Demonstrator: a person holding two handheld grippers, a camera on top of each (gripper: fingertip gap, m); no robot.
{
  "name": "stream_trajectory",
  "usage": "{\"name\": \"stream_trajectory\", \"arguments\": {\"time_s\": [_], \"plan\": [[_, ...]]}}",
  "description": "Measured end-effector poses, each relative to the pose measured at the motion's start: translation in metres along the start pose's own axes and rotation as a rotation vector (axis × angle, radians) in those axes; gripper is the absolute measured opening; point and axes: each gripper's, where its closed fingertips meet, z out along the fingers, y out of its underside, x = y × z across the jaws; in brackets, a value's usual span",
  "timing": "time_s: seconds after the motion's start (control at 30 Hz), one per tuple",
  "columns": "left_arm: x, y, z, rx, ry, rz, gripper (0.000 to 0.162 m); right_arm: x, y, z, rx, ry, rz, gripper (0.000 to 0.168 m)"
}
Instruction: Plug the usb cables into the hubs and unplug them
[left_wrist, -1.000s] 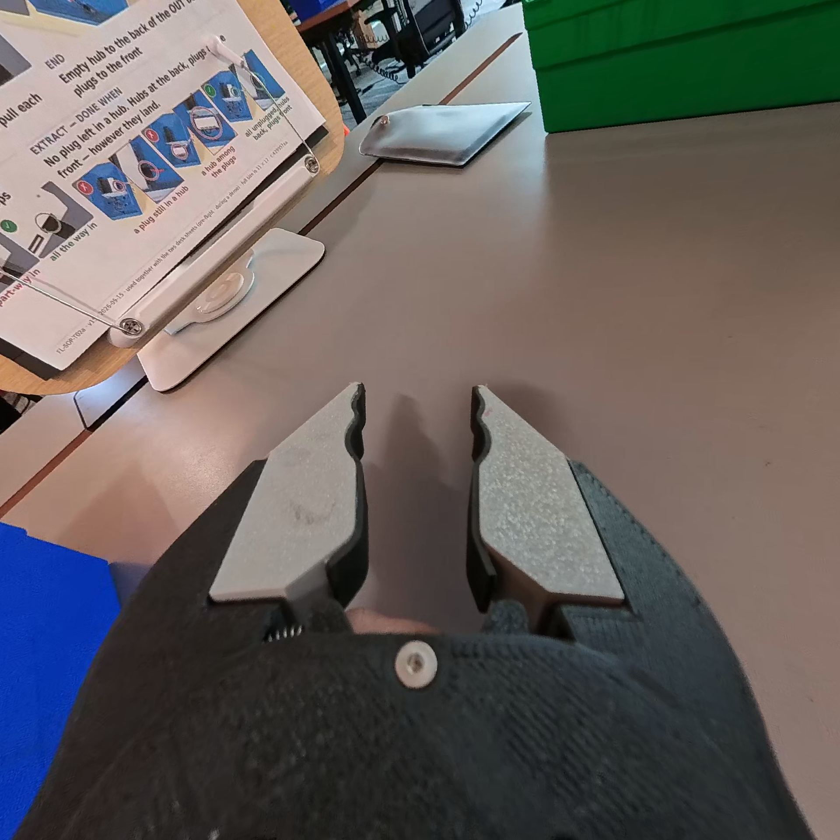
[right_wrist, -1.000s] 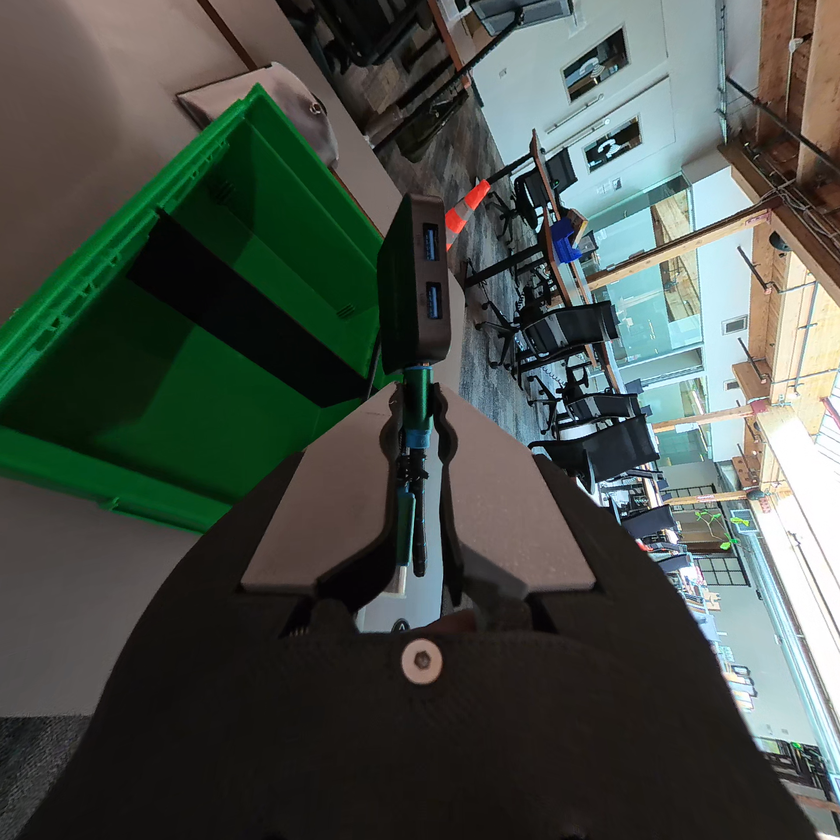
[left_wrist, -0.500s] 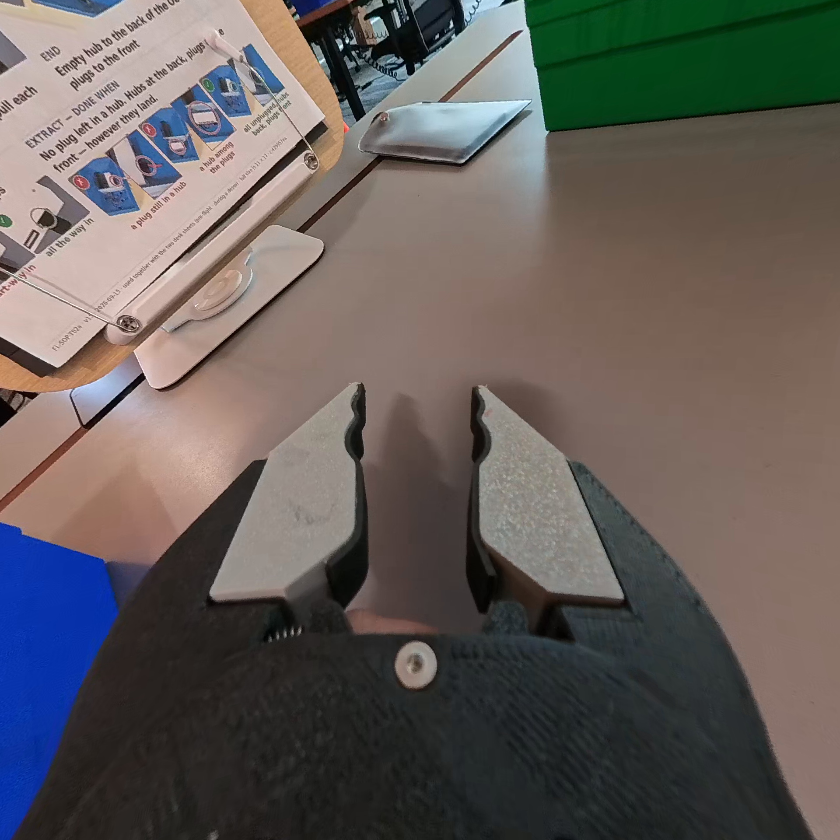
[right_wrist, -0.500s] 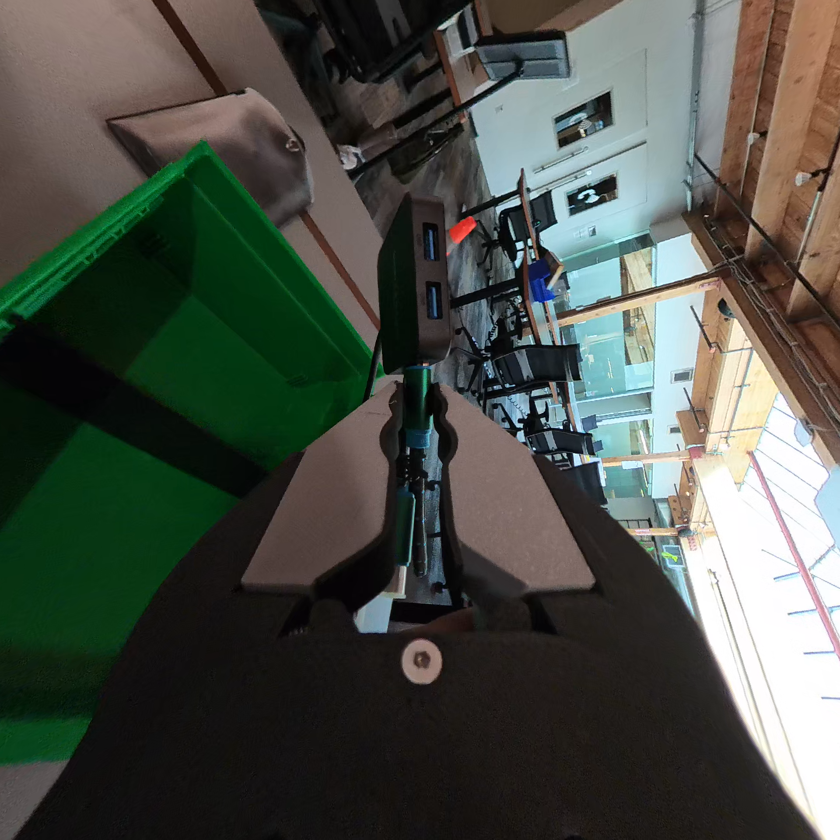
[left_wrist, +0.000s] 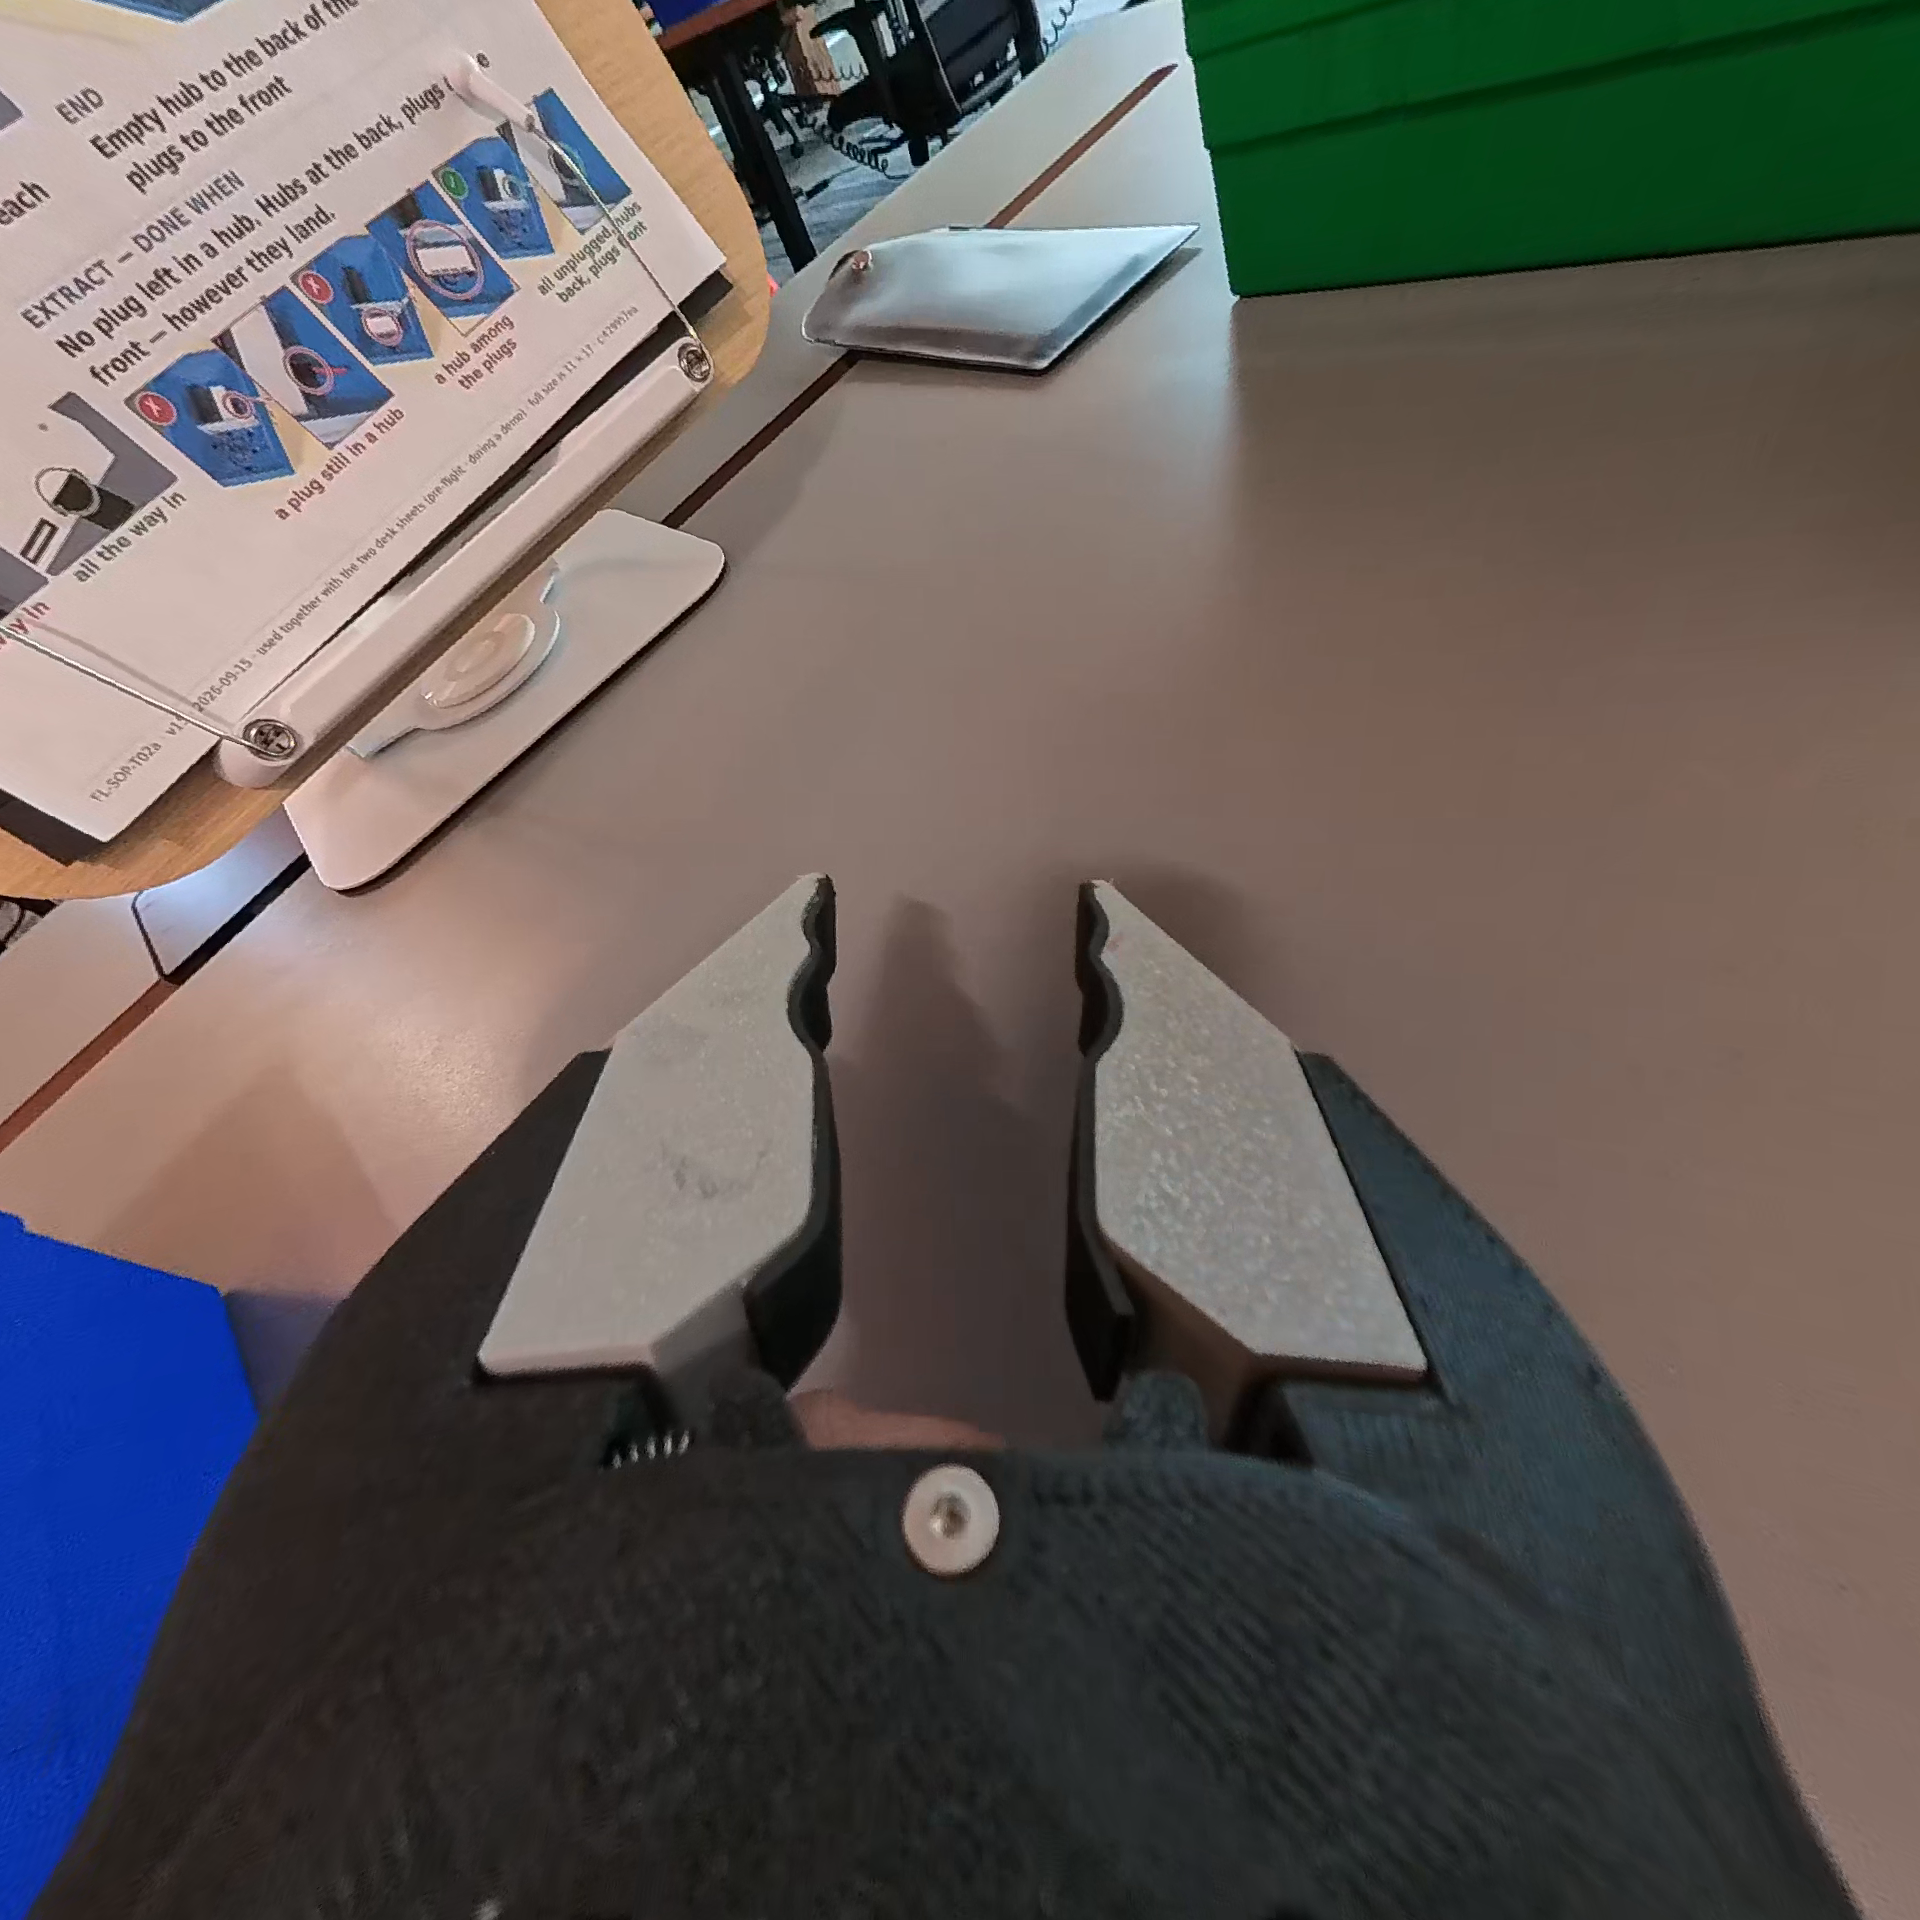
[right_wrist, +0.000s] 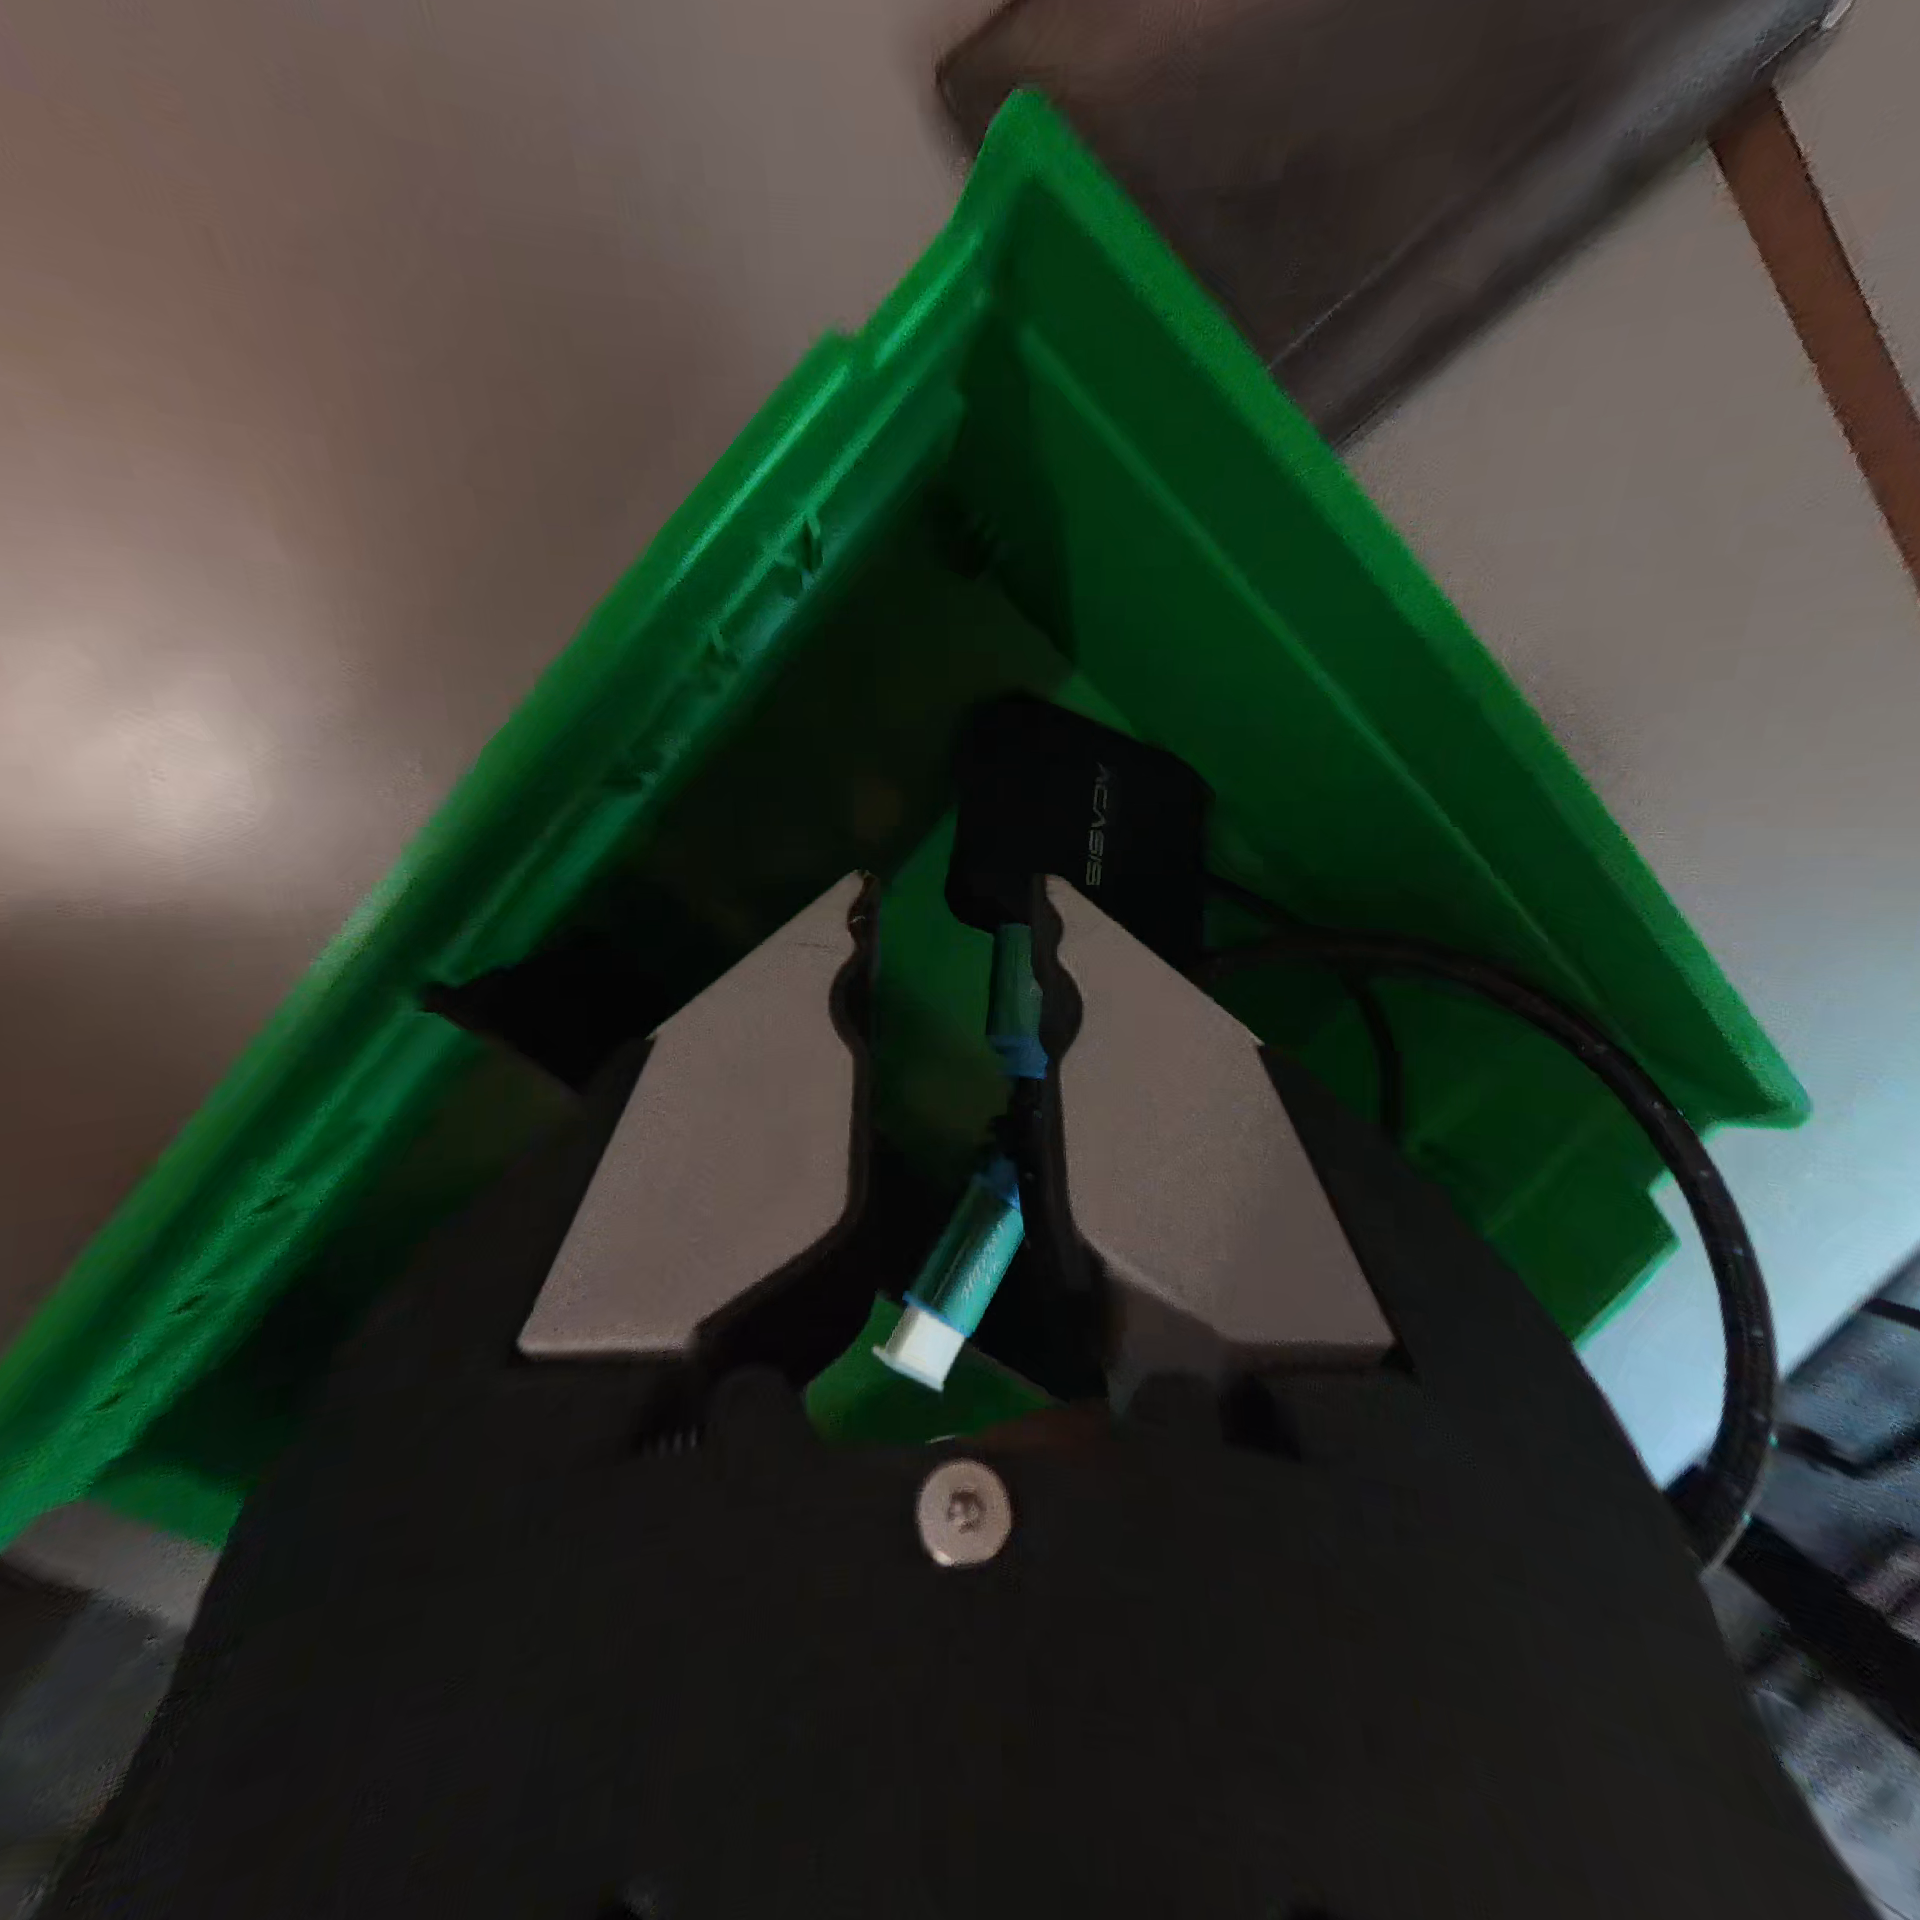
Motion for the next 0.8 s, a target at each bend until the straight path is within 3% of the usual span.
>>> {"name": "stream_trajectory", "arguments": {"time_s": [0.1, 0.23, 0.4, 0.8], "plan": [[-0.002, 0.000, -0.001, 0.005, 0.003, -0.018, 0.044, 0.008, -0.016, -0.024, 0.101, -0.043, 0.092, 0.026], [-0.002, 0.000, 0.000, 0.000, 0.008, -0.024, 0.044, 0.021, -0.019, -0.042, 0.220, -0.012, 0.240, 0.001], [0.001, 0.002, 0.002, -0.017, 0.006, 0.009, 0.044, 0.015, 0.032, -0.007, -0.071, 0.044, 0.178, 0.000], [-0.004, 0.001, 0.000, -0.005, 0.004, -0.031, 0.044, 0.024, 0.015, 0.018, -0.290, 0.065, 0.142, 0.000]]}}
